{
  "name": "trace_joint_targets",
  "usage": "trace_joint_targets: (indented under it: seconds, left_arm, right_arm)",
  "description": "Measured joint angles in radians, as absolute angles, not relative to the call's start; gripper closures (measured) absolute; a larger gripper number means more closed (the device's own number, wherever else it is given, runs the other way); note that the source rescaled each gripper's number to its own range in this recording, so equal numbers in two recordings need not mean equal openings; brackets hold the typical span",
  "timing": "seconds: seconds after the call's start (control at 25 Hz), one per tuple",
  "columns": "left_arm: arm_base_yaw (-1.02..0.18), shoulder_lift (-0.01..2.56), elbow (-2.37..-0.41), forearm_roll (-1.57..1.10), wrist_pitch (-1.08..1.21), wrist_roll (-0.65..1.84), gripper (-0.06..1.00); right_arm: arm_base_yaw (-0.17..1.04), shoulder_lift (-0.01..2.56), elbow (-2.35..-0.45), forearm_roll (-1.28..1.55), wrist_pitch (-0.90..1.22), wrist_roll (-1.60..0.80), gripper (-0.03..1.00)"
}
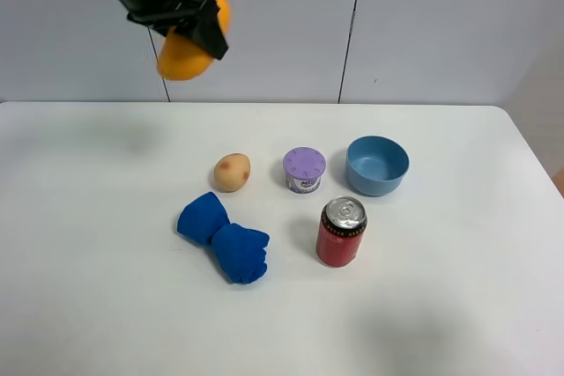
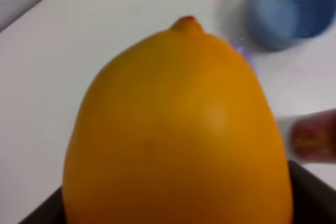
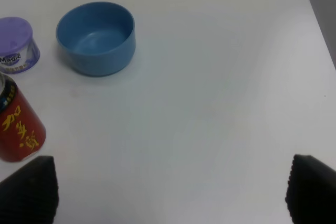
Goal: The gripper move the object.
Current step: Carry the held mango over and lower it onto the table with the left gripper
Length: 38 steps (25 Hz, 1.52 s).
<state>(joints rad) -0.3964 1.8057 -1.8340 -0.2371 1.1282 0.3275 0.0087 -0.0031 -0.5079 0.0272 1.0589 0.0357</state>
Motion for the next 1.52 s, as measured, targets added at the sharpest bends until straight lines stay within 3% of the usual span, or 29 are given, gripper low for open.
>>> trace_joint_targets:
  seconds: [0.4, 0.68, 0.96, 1.52]
  left_arm:
    - [-0.833, 1.814, -1.916, -0.241, 1.151, 0.199, 0.93]
    - [-1.029, 1.879, -1.916, -0.247, 1.04, 0.162, 0.93]
    - [-1.098, 1.994, -1.916, -0.247, 0.948, 0.156, 0.93]
    - [-1.098, 2.199, -1.916, -0.231, 0.564, 0.158, 0.93]
  right_arm:
    - [0.009, -0.003, -0.508, 0.027, 1.059, 0.036, -0.03]
    - [0.009, -0.003, -0.508, 0.027, 1.059, 0.036, -0.03]
    - [0.009, -0.003, -0.508, 0.027, 1.059, 0.036, -0.03]
    - [0.009, -0.003, -0.508, 0.027, 1.059, 0.036, -0.03]
